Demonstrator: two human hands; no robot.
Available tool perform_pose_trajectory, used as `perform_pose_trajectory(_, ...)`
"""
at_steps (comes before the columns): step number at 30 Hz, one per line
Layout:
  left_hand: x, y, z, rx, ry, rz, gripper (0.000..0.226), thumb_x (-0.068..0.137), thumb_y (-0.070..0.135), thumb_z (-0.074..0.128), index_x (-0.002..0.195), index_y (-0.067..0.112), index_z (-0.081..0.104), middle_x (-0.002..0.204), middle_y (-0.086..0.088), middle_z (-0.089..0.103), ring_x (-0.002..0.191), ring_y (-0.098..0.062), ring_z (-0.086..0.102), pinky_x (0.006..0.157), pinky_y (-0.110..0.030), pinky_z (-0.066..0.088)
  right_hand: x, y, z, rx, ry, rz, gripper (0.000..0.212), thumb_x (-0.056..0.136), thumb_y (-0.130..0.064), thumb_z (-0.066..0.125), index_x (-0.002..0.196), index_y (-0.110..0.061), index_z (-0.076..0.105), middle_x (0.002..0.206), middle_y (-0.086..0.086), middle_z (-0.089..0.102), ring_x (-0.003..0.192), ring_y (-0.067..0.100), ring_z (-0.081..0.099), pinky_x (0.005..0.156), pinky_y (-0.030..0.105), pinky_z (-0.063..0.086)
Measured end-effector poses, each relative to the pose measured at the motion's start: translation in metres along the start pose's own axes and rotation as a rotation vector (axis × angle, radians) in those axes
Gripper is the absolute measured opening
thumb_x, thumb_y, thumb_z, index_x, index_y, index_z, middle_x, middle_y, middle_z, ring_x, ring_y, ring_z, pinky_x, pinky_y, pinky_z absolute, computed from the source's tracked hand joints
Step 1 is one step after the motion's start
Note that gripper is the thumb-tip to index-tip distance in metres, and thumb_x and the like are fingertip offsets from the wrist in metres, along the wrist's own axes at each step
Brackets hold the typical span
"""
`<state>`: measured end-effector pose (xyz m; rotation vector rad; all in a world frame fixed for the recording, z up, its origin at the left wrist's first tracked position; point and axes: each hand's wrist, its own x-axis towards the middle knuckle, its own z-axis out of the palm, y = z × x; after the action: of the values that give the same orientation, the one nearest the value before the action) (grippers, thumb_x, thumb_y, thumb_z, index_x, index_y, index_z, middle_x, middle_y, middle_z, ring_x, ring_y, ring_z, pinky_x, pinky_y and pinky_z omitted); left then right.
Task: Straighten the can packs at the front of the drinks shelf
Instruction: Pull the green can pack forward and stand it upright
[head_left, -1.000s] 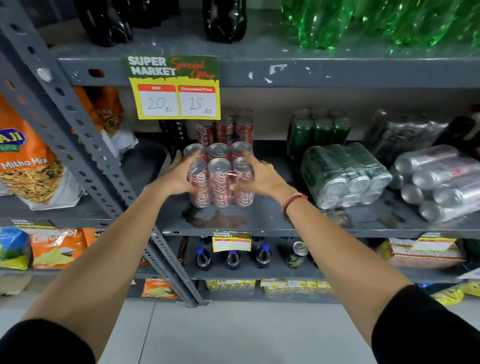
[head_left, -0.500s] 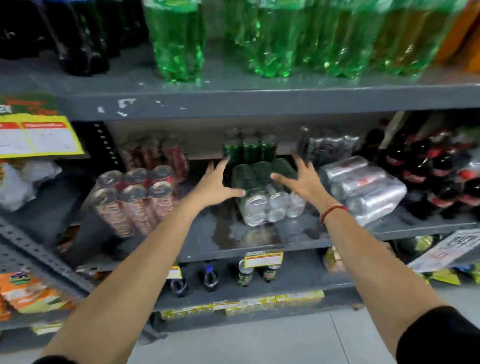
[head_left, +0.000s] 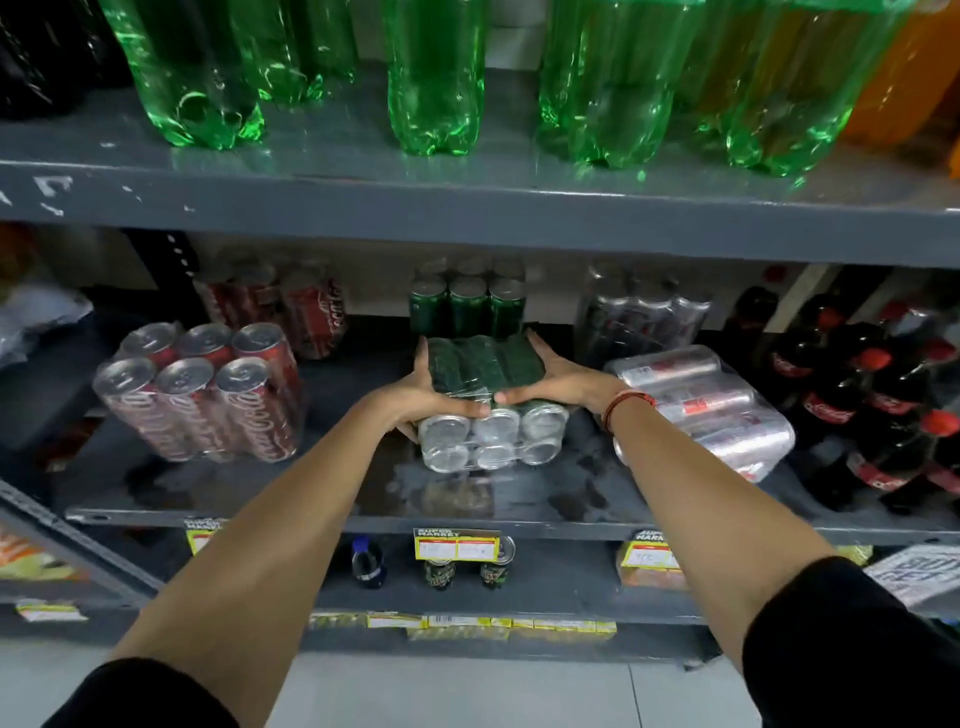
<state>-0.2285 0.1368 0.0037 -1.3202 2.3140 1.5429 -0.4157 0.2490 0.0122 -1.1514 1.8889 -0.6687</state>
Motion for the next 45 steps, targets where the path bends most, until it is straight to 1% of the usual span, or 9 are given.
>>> perform_pose_trajectory(5, 0.002, -0.008, 0.004, 0.014, 0.063, 0.107, 0.162, 0.021, 0.072, 0.082, 0.144, 0.038, -0.018, 0.153, 0.003, 0.03, 0.133, -0.017, 0.038, 0.102, -0.04, 0.044, -0.004, 0.007, 0.01, 0.082, 0.044, -0.069, 0.122, 0.062, -0.034, 0.085, 0.149, -0.03, 0.0, 0.139, -0.012, 0.036, 0.133, 0.007, 0.032, 0.114, 0.025, 0.022)
perform_pose_trajectory(10, -0.015, -0.022, 0.022, -0.076, 0.097, 0.211, 0.152, 0.043, 0.054, 0.087, 0.138, 0.042, -0.03, 0.157, 0.003, 0.022, 0.141, -0.016, 0.028, 0.116, -0.04, 0.025, -0.023, 0.018, 0.027, 0.022, 0.209, -0.104, 0.137, 0.035, -0.073, 0.079, 0.142, -0.051, -0.003, 0.148, -0.001, 0.041, 0.138, 0.022, 0.036, 0.115, 0.043, 0.029)
perform_pose_trajectory(14, -0.034, -0.046, 0.048, -0.114, 0.291, 0.403, 0.143, 0.044, 0.057, 0.088, 0.137, 0.056, -0.02, 0.158, 0.004, 0.021, 0.143, -0.017, 0.027, 0.115, -0.048, 0.026, -0.054, 0.035, 0.052, -0.004, 0.417, -0.266, 0.129, 0.046, -0.062, 0.083, 0.142, -0.053, -0.003, 0.157, -0.006, 0.026, 0.142, 0.014, 0.028, 0.115, 0.044, 0.029)
perform_pose_trajectory(18, -0.056, -0.071, 0.08, 0.059, 0.499, 0.499, 0.132, 0.057, 0.051, 0.081, 0.14, 0.047, -0.021, 0.161, 0.002, 0.004, 0.143, -0.013, 0.02, 0.109, -0.037, 0.03, -0.074, 0.056, 0.096, -0.135, 0.592, -0.392, 0.123, 0.06, -0.051, 0.081, 0.141, -0.042, -0.011, 0.161, 0.0, -0.002, 0.14, 0.005, 0.015, 0.106, 0.036, 0.035)
perform_pose_trajectory(27, -0.05, -0.103, 0.078, 0.263, 0.635, 0.481, 0.113, 0.084, 0.029, 0.063, 0.134, 0.04, -0.038, 0.158, -0.01, 0.001, 0.124, -0.041, 0.05, 0.091, -0.05, 0.051, -0.061, 0.076, 0.123, -0.344, 0.526, -0.403, 0.106, 0.084, -0.043, 0.065, 0.132, -0.055, -0.029, 0.154, -0.007, -0.026, 0.094, 0.034, 0.064, 0.074, 0.037, 0.053)
perform_pose_trajectory(30, -0.062, -0.096, 0.066, 0.206, 0.642, 0.483, 0.091, 0.088, 0.037, 0.056, 0.149, 0.019, -0.009, 0.16, -0.008, 0.003, 0.136, -0.026, 0.037, 0.096, -0.05, 0.045, -0.066, 0.072, 0.117, -0.287, 0.636, -0.52, 0.089, 0.084, -0.049, 0.061, 0.146, -0.044, -0.002, 0.16, 0.003, -0.005, 0.125, 0.03, 0.049, 0.091, 0.031, 0.05)
perform_pose_trajectory(33, -0.077, -0.069, 0.065, -0.029, 0.81, 0.512, 0.076, 0.089, 0.045, 0.05, 0.15, 0.027, 0.008, 0.161, -0.007, -0.004, 0.141, -0.004, 0.009, 0.107, -0.039, 0.032, -0.061, 0.045, 0.093, 0.028, 0.848, -0.524, 0.075, 0.085, -0.049, 0.056, 0.147, -0.027, 0.021, 0.158, 0.01, 0.011, 0.143, 0.001, 0.011, 0.11, 0.008, 0.015)
perform_pose_trajectory(40, -0.062, -0.011, 0.092, -0.286, 0.648, 0.189, 0.071, 0.086, 0.062, 0.043, 0.148, 0.039, 0.015, 0.155, -0.011, -0.03, 0.144, -0.042, -0.015, 0.116, -0.057, 0.011, -0.012, -0.016, 0.024, 0.264, 0.231, -0.174, 0.061, 0.082, -0.062, 0.053, 0.13, -0.025, 0.055, 0.14, -0.002, 0.05, 0.126, 0.009, 0.044, 0.098, 0.021, 0.03)
perform_pose_trajectory(45, -0.042, -0.012, 0.073, -0.395, 0.547, 0.205, 0.075, 0.085, 0.052, 0.056, 0.148, 0.033, 0.02, 0.155, -0.017, -0.025, 0.144, -0.035, -0.019, 0.116, -0.049, 0.009, -0.016, -0.002, 0.037, 0.347, 0.388, -0.161, 0.04, 0.087, -0.044, 0.058, 0.111, -0.015, 0.068, 0.123, 0.001, 0.058, 0.119, 0.016, 0.054, 0.1, 0.027, 0.039)
